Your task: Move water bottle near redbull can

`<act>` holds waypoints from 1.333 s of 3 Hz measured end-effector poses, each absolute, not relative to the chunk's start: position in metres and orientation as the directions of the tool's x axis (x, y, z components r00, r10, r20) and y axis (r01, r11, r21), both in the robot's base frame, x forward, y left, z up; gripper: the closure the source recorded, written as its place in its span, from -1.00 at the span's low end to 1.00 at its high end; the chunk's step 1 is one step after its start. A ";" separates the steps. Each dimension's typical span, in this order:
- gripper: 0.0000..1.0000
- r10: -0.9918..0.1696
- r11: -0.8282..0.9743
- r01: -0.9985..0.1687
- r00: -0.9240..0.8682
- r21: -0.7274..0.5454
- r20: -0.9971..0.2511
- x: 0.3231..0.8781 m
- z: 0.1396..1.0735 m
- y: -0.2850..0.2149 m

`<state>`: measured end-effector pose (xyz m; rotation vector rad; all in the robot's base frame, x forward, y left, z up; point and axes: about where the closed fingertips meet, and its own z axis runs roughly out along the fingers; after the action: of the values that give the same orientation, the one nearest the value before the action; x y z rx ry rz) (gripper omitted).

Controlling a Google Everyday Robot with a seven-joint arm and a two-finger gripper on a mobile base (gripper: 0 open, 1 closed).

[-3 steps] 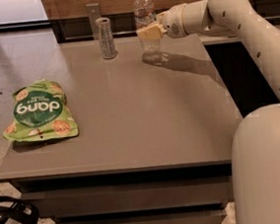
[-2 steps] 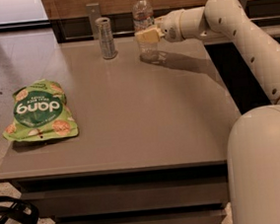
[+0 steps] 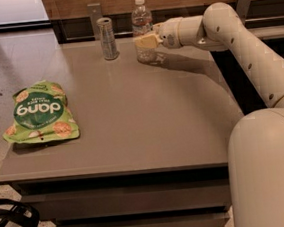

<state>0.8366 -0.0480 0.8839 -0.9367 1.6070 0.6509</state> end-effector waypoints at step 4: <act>-0.27 -0.218 0.524 -0.851 -0.088 -0.040 -0.972 0.836 0.875 -0.035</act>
Offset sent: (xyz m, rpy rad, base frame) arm -0.0009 0.0021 -0.0049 0.0148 0.0092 -0.0007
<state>0.8358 -0.0347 0.8746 -0.9314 1.6079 0.6830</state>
